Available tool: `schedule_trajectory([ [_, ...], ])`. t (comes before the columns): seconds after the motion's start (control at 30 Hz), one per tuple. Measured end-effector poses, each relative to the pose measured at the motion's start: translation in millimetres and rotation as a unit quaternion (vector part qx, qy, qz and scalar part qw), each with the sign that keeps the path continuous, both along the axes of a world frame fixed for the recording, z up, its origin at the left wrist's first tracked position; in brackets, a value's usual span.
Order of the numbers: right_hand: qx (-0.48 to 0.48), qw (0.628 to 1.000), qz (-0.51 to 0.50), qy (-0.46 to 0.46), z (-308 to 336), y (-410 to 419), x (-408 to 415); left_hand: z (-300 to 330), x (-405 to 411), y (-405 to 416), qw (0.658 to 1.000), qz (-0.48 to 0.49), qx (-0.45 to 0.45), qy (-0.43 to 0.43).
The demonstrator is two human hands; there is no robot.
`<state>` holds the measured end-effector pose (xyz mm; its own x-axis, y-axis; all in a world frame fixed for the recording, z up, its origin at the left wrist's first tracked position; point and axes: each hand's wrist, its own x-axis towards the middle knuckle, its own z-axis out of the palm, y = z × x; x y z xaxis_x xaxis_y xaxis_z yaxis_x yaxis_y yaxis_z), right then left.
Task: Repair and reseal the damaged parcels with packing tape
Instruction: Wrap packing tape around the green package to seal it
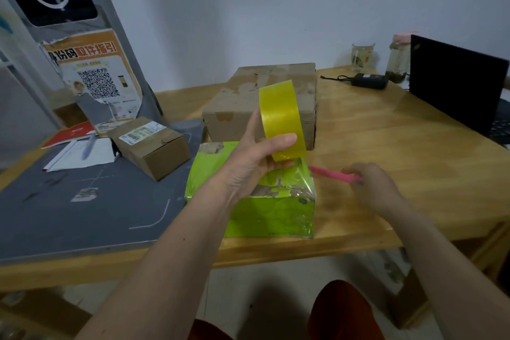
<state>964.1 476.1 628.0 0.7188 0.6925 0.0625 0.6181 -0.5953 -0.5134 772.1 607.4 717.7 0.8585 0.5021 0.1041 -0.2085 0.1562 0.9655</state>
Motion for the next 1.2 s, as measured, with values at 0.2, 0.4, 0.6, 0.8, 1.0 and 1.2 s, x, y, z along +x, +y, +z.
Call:
schedule_trajectory([
  [0.2,0.193,0.97,0.108,0.096,21.4,-46.6,-28.4,-0.8,-0.9,0.2,1.0,0.007,-0.025,-0.012],
  [0.4,0.288,0.919,0.1,0.251,30.6,-75.1,-41.8,0.3,-1.5,-0.5,0.999,0.01,-0.042,-0.015],
  [0.6,0.258,0.909,0.158,0.287,45.0,-86.1,-49.4,1.5,-2.9,-2.1,0.999,0.015,-0.046,-0.01],
  [0.8,0.276,0.896,0.238,0.254,64.7,-81.5,-56.6,2.3,-3.9,-4.4,0.999,0.021,-0.044,-0.013],
  [1.0,0.249,0.922,0.239,0.176,96.8,-79.5,-66.8,2.1,-5.8,-7.2,0.998,0.025,-0.041,-0.028],
  [1.2,0.221,0.931,0.228,0.18,114.2,-79.5,-70.8,1.4,-7.1,-6.9,0.998,0.025,-0.047,-0.034],
])
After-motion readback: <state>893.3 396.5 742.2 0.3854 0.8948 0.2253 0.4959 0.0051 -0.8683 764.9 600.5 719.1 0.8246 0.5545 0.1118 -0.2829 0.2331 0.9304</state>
